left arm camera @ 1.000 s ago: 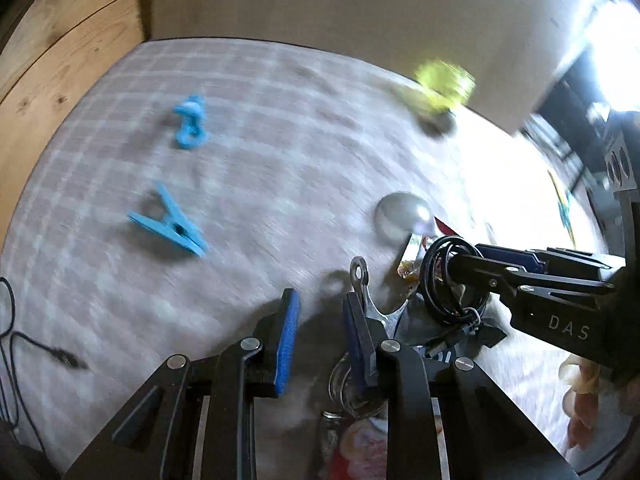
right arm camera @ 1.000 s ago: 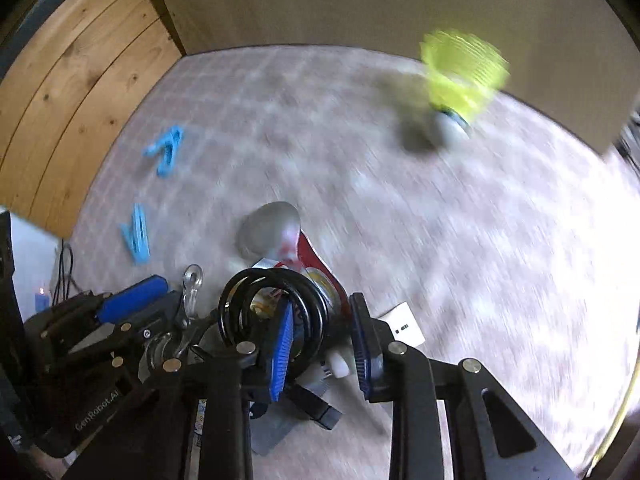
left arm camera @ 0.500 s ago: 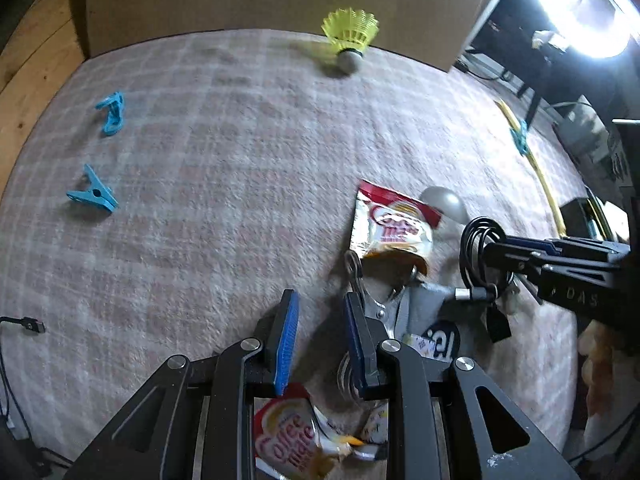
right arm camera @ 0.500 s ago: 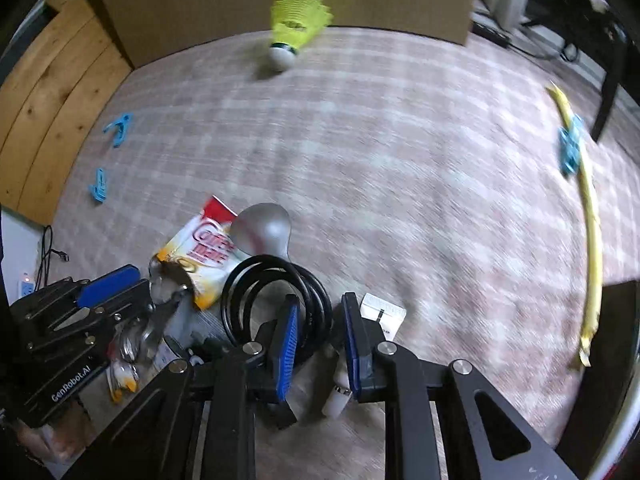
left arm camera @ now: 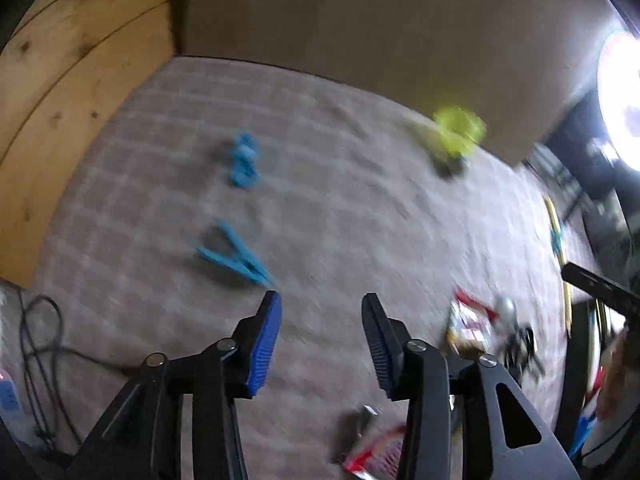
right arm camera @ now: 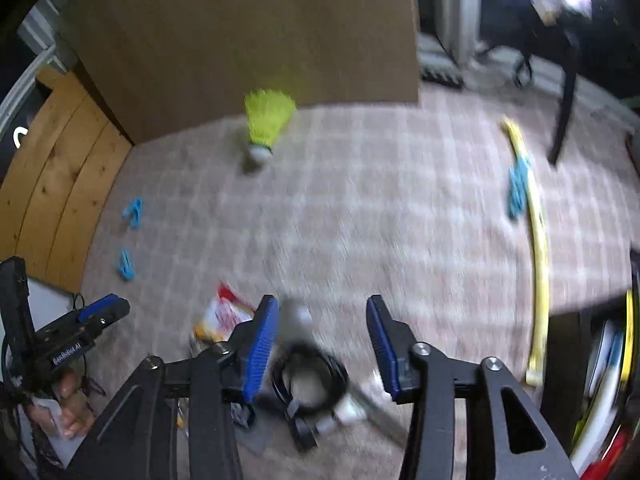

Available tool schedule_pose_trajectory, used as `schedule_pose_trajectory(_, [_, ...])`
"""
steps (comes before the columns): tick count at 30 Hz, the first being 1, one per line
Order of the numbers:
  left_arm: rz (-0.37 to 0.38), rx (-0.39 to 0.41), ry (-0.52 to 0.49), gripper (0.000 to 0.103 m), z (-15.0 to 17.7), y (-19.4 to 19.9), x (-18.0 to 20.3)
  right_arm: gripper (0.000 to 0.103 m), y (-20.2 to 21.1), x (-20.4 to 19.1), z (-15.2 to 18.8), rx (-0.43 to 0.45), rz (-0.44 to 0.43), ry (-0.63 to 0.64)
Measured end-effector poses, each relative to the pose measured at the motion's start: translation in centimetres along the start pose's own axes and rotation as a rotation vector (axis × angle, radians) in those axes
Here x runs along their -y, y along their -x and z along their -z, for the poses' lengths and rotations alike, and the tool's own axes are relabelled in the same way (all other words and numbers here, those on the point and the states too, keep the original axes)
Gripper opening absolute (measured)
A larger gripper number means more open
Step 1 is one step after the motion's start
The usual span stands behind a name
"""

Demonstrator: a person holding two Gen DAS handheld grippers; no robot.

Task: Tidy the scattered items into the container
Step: 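Reach the right tool toward the yellow shuttlecock, then grasp the shuttlecock with the right tool while the left tool grasps a blue clothespin, then carry shuttlecock and clothespin to the black box with both tools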

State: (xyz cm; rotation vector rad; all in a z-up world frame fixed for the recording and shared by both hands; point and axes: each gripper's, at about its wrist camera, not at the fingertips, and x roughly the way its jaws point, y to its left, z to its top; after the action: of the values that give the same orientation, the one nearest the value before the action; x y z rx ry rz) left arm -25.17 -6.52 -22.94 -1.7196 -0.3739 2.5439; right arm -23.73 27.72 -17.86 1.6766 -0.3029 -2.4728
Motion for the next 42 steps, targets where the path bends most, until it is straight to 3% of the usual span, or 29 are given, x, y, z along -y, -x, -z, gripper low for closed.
schedule_pose_trajectory(3, [-0.029,-0.001,0.031,0.058,-3.0,-0.4,-2.4,0.048,-1.2,-2.3,-2.7,0.014,-0.005,0.027])
schedule_pose_trajectory(6, [-0.068,-0.003,0.053,0.06,-5.6,-1.3,-3.8,0.053,-3.0,-4.1,-5.2,0.008,-0.02,0.046])
schedule_pose_trajectory(13, [-0.104,-0.058,0.088,0.06,-9.4,-4.6,-5.2,0.053,-7.8,-6.9,-10.6,-0.049,-0.005,0.065])
schedule_pose_trajectory(26, [-0.12,-0.114,0.109,0.059,-11.4,-8.2,-5.7,0.053,-14.7,-7.2,-13.0,-0.129,0.077,0.023])
schedule_pose_trajectory(31, [-0.144,-0.109,0.108,0.05,-11.5,-8.2,-6.0,0.05,-15.4,-7.2,-12.9,-0.128,0.09,0.021])
schedule_pose_trajectory(35, [-0.16,-0.106,0.102,0.03,-11.3,-8.0,-6.1,0.029,-15.5,-7.3,-12.6,-0.117,0.11,0.031])
schedule_pose_trajectory(36, [-0.156,-0.109,0.101,0.023,-11.2,-8.0,-6.1,0.028,-15.5,-7.3,-12.5,-0.118,0.112,0.034])
schedule_pose_trajectory(42, [-0.15,-0.105,0.098,0.022,-10.4,-7.7,-5.7,0.025,-15.0,-7.0,-11.4,-0.112,0.102,0.024])
